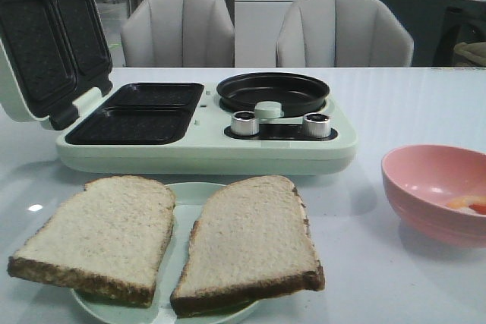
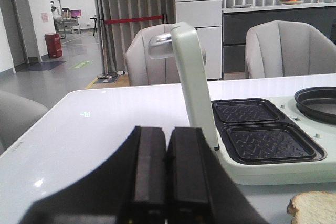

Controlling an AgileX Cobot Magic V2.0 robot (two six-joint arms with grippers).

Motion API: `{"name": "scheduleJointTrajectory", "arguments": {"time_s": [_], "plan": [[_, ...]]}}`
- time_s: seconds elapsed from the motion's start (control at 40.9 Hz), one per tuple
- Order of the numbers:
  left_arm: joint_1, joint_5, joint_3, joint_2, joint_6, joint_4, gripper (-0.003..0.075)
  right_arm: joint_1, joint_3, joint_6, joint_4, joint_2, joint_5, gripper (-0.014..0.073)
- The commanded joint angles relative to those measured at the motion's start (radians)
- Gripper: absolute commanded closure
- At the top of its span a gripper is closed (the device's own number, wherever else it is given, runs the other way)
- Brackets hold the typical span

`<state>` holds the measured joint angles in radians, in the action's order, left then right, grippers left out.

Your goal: Make breakfast with bread and shrimp

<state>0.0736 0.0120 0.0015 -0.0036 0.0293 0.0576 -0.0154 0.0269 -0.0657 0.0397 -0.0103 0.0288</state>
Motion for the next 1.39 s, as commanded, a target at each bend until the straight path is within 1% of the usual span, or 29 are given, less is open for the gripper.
{"name": "scheduleJointTrajectory", "arguments": {"time_s": [0.0,1.003,1.174,1.271,1.369], "plan": [[0.006,-0.088,0.031,-0.019,0.012,-0.002,0.0619,-0.007,-0.016,0.001,0.005,-0.021,-0.090,0.0579],[0.006,-0.088,0.031,-0.019,0.012,-0.002,0.0619,-0.007,-0.016,0.001,0.005,-0.021,-0.090,0.0579],[0.006,-0.098,0.031,-0.019,0.012,-0.002,0.0619,-0.007,-0.018,0.001,0.003,-0.021,-0.124,0.0579],[0.006,-0.107,0.018,-0.018,0.012,-0.002,0.0619,-0.007,-0.054,0.001,-0.040,-0.021,-0.073,0.0579],[0.006,-0.062,-0.033,-0.017,0.012,-0.002,0.0619,-0.007,-0.136,0.001,-0.075,-0.020,0.043,0.0579]]}}
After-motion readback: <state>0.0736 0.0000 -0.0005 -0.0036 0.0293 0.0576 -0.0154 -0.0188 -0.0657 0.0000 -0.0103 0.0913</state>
